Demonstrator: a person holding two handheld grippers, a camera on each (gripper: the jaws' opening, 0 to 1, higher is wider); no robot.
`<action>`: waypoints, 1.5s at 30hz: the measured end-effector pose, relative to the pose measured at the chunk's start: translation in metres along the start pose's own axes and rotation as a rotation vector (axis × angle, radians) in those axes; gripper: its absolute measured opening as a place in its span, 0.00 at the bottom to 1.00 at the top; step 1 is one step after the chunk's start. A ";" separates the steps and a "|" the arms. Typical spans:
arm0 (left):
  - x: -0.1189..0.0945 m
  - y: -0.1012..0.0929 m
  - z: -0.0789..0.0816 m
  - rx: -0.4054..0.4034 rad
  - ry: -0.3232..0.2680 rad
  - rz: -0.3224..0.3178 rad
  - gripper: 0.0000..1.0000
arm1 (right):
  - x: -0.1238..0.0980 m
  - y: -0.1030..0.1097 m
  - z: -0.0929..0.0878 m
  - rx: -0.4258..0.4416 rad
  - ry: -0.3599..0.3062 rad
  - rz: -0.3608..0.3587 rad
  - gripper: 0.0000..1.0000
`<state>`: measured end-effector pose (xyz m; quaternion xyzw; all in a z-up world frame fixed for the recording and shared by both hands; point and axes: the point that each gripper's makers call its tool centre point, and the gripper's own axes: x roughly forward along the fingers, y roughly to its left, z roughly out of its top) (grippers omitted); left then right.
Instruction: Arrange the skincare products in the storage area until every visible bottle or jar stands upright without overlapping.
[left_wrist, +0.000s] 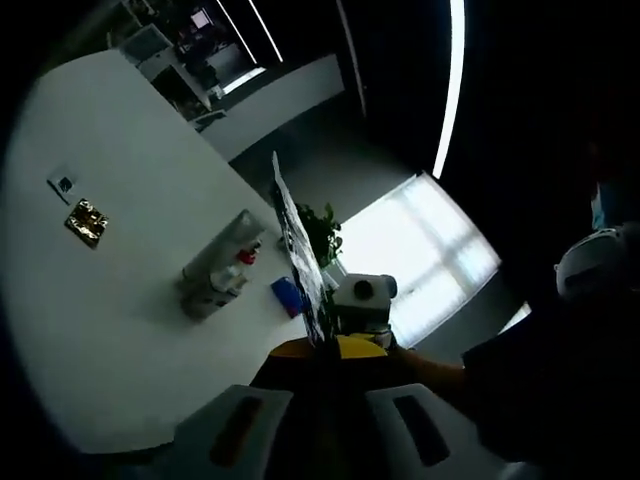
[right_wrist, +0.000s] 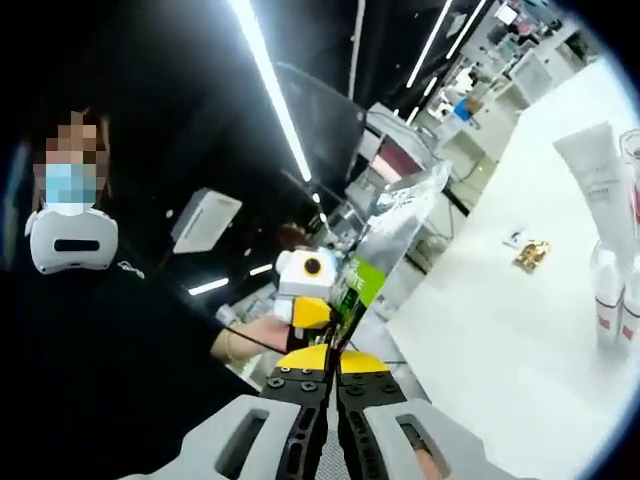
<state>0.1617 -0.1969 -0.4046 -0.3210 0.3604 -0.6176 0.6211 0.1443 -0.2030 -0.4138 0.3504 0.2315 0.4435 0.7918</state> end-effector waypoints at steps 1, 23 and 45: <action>0.000 0.003 -0.001 -0.007 0.000 0.010 0.00 | 0.001 -0.008 -0.002 -0.023 0.011 -0.043 0.00; 0.020 0.094 -0.005 -0.072 0.039 0.173 0.00 | -0.052 -0.071 -0.025 -0.114 0.061 -0.385 0.67; 0.045 0.158 -0.008 -0.158 0.069 0.243 0.00 | -0.078 -0.086 -0.051 -0.124 0.113 -0.563 0.99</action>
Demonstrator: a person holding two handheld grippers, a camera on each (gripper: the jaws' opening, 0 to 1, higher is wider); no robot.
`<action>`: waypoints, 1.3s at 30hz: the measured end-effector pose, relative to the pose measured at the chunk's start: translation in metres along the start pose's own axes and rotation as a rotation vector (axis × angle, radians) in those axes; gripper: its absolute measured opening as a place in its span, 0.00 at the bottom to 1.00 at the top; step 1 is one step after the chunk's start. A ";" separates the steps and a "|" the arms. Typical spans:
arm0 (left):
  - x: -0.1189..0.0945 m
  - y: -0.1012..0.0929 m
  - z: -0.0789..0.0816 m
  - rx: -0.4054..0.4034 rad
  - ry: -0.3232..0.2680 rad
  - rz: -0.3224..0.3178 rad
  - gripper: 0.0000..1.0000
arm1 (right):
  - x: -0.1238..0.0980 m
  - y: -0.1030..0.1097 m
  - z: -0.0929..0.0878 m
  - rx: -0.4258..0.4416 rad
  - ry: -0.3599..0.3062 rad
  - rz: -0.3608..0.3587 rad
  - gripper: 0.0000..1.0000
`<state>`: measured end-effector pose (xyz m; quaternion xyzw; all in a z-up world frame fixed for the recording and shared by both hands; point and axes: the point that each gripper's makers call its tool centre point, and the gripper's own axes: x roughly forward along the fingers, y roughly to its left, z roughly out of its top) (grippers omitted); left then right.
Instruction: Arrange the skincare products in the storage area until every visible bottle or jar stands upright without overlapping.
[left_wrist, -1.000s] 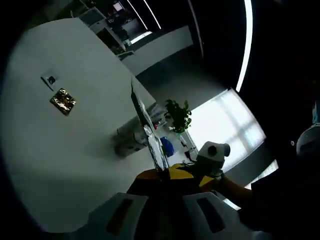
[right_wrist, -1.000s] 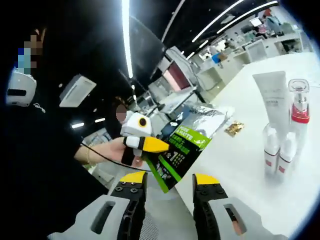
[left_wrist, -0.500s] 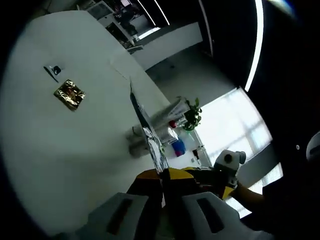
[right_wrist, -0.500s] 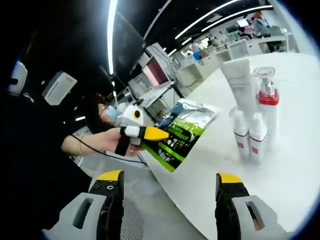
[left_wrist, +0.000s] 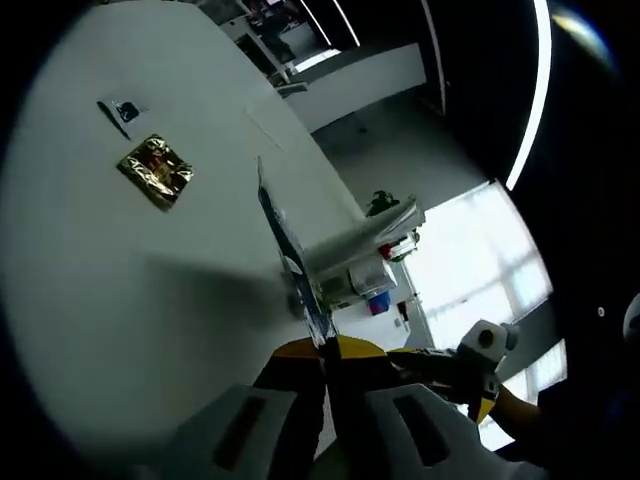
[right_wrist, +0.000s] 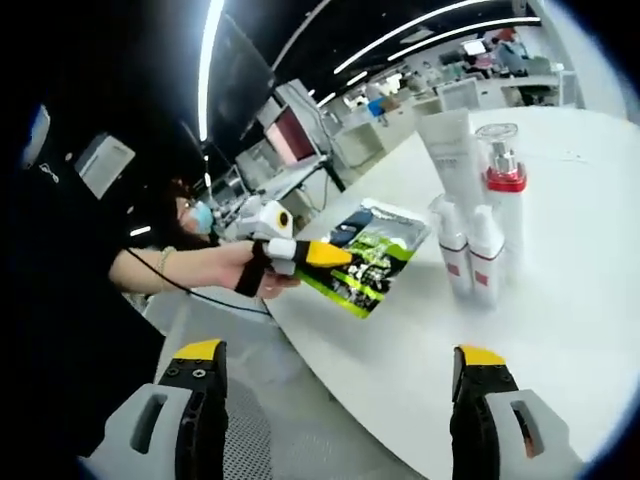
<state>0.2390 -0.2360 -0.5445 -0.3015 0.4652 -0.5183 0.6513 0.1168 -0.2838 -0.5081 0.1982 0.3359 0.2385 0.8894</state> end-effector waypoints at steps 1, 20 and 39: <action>0.002 0.002 0.000 0.001 0.004 0.000 0.00 | 0.000 0.000 -0.001 -0.002 0.003 -0.003 0.99; 0.029 0.030 0.000 -0.024 0.039 0.044 0.00 | -0.018 -0.018 -0.013 0.029 0.002 -0.080 0.99; 0.047 0.042 0.000 -0.056 0.066 0.072 0.00 | -0.023 -0.025 -0.018 0.041 -0.004 -0.116 0.99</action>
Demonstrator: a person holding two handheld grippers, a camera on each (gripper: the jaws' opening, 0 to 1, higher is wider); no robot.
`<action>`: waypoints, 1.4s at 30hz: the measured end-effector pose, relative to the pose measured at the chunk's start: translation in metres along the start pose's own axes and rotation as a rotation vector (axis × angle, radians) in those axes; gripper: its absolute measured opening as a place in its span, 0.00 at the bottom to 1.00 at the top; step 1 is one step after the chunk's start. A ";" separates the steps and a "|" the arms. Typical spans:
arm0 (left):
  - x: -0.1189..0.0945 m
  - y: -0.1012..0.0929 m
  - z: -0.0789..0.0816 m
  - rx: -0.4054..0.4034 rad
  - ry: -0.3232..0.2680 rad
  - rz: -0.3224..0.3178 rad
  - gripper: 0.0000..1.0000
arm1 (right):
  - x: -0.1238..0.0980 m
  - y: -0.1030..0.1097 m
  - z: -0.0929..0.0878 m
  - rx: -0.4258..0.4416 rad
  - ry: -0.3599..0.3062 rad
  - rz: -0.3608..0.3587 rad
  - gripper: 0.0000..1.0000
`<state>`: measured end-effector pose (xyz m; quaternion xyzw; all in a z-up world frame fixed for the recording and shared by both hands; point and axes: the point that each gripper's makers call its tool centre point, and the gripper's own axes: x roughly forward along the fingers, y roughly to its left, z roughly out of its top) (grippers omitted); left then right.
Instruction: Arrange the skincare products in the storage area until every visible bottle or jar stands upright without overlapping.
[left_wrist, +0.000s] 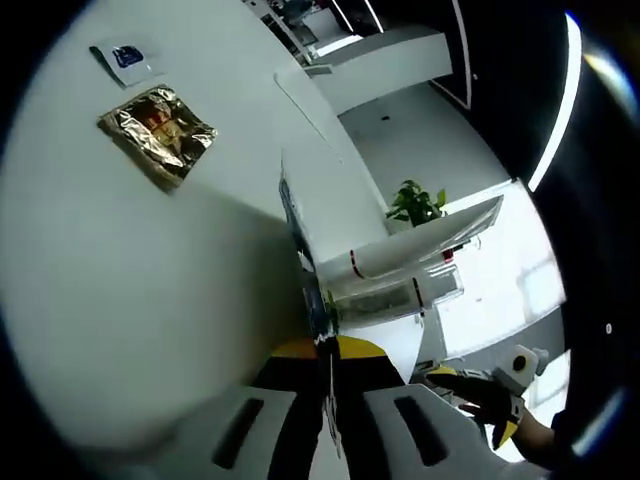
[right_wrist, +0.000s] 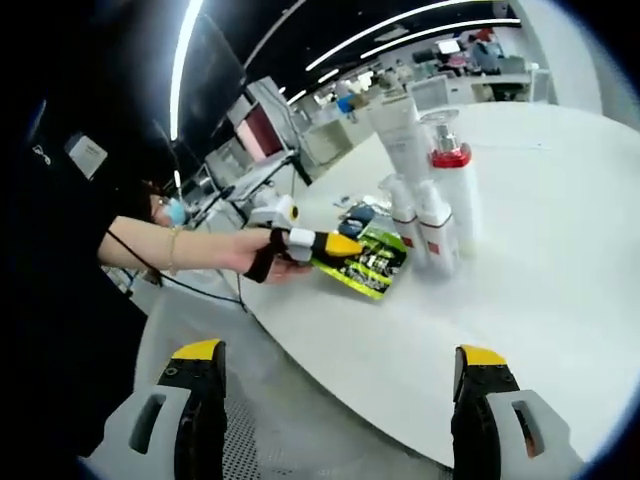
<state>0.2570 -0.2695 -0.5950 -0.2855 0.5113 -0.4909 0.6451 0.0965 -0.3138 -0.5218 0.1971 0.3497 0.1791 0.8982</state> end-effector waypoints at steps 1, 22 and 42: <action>0.000 0.001 0.000 -0.003 -0.001 0.005 0.00 | 0.000 0.000 0.000 0.003 -0.002 0.000 0.99; -0.001 0.005 0.009 0.128 0.002 0.098 0.13 | 0.000 -0.001 -0.002 0.012 0.000 0.001 0.99; -0.007 0.012 0.021 0.335 0.017 0.191 0.30 | 0.001 -0.001 -0.003 0.008 0.006 0.007 0.99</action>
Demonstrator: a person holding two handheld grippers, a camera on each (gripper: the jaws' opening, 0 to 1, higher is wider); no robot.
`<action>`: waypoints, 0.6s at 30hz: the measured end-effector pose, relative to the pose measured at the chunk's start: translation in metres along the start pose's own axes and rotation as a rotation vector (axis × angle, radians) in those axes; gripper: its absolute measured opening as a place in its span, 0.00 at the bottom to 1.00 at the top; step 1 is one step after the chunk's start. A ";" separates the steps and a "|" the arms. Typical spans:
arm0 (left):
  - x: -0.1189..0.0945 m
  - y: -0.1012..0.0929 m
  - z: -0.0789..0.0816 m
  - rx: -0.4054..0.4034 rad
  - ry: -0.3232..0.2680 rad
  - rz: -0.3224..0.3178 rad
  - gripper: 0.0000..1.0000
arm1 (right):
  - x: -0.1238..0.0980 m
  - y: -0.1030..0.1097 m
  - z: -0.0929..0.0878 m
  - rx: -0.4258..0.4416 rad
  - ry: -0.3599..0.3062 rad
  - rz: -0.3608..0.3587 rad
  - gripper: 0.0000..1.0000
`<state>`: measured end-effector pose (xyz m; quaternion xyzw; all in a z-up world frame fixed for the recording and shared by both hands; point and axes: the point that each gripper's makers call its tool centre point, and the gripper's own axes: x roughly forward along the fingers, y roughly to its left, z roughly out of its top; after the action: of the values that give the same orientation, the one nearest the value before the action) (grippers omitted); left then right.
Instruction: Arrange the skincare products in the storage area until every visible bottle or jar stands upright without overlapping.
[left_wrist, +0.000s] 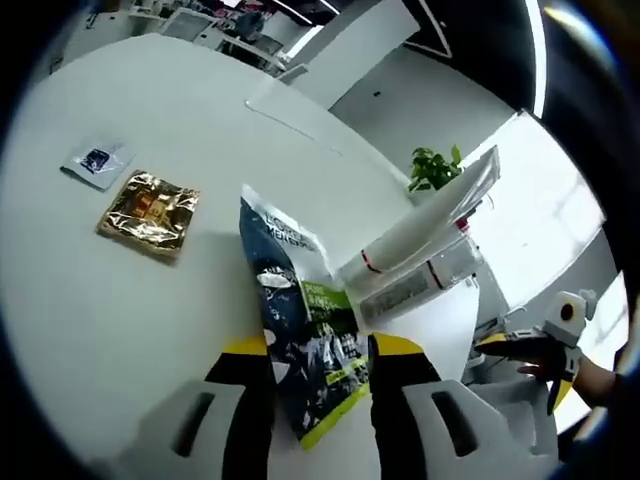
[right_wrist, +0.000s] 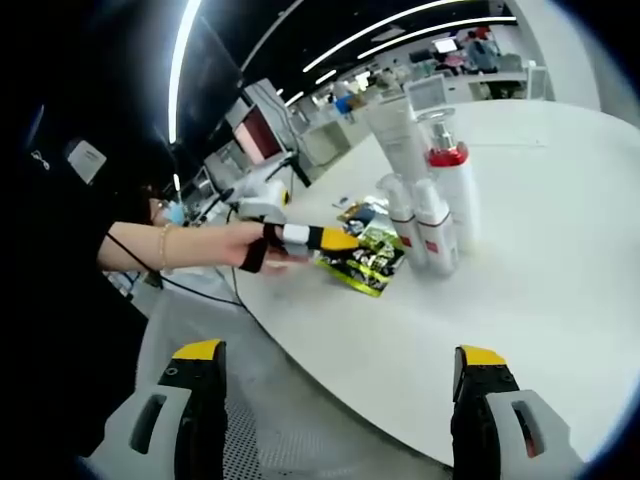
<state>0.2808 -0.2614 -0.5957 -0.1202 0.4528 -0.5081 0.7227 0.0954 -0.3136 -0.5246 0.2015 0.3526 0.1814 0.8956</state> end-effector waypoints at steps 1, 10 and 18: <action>0.001 0.002 0.001 0.006 0.000 0.005 0.31 | 0.000 0.000 0.000 0.000 0.000 0.001 0.99; -0.004 0.009 0.003 0.094 0.000 0.086 0.39 | 0.000 0.001 0.000 0.000 -0.003 0.002 0.98; -0.008 0.010 0.001 0.107 0.004 0.118 0.41 | -0.001 0.001 0.001 0.003 -0.010 0.005 0.98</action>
<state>0.2877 -0.2503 -0.5971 -0.0534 0.4327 -0.4882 0.7560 0.0955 -0.3130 -0.5227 0.2046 0.3478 0.1820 0.8967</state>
